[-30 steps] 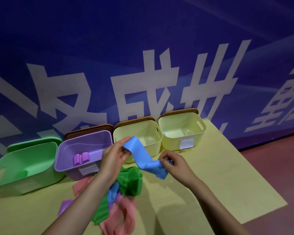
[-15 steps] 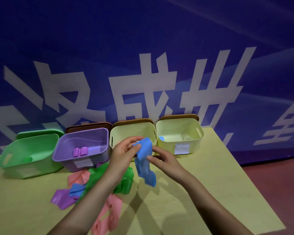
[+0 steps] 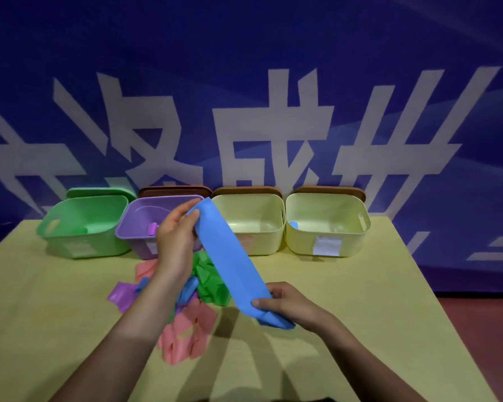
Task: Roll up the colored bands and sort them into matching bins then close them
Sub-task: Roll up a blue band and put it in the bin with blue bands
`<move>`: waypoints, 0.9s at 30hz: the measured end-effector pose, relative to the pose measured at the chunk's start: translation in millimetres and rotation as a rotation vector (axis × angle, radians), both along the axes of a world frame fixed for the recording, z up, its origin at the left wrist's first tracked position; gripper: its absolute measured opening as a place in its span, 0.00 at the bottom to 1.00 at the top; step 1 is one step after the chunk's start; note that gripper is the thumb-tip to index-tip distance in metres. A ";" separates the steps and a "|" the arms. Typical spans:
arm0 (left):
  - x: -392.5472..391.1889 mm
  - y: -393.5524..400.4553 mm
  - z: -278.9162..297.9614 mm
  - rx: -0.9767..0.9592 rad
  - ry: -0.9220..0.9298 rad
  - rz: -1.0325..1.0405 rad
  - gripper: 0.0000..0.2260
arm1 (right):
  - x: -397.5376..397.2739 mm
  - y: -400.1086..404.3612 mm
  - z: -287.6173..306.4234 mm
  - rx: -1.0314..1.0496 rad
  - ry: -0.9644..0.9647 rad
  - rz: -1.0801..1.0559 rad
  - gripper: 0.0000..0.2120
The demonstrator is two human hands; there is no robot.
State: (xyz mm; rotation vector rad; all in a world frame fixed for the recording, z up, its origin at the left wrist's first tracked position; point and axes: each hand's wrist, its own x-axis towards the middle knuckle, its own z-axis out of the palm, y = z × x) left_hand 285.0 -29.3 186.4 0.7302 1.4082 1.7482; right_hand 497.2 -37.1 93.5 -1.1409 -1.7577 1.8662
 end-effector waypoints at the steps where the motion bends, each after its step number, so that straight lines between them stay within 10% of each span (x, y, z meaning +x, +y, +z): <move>1: -6.0 -0.3 0.5 -0.003 -0.021 0.042 0.09 | 1.8 2.2 -2.5 -0.012 -0.003 -0.006 0.09; 12: -30.1 23.5 -0.4 0.100 -0.159 0.294 0.11 | 12.5 43.1 -27.3 -0.122 0.129 -0.368 0.06; 27: 29.5 48.3 20.7 -0.021 -0.194 -0.082 0.08 | -36.7 80.2 -33.8 -0.146 0.078 -0.436 0.22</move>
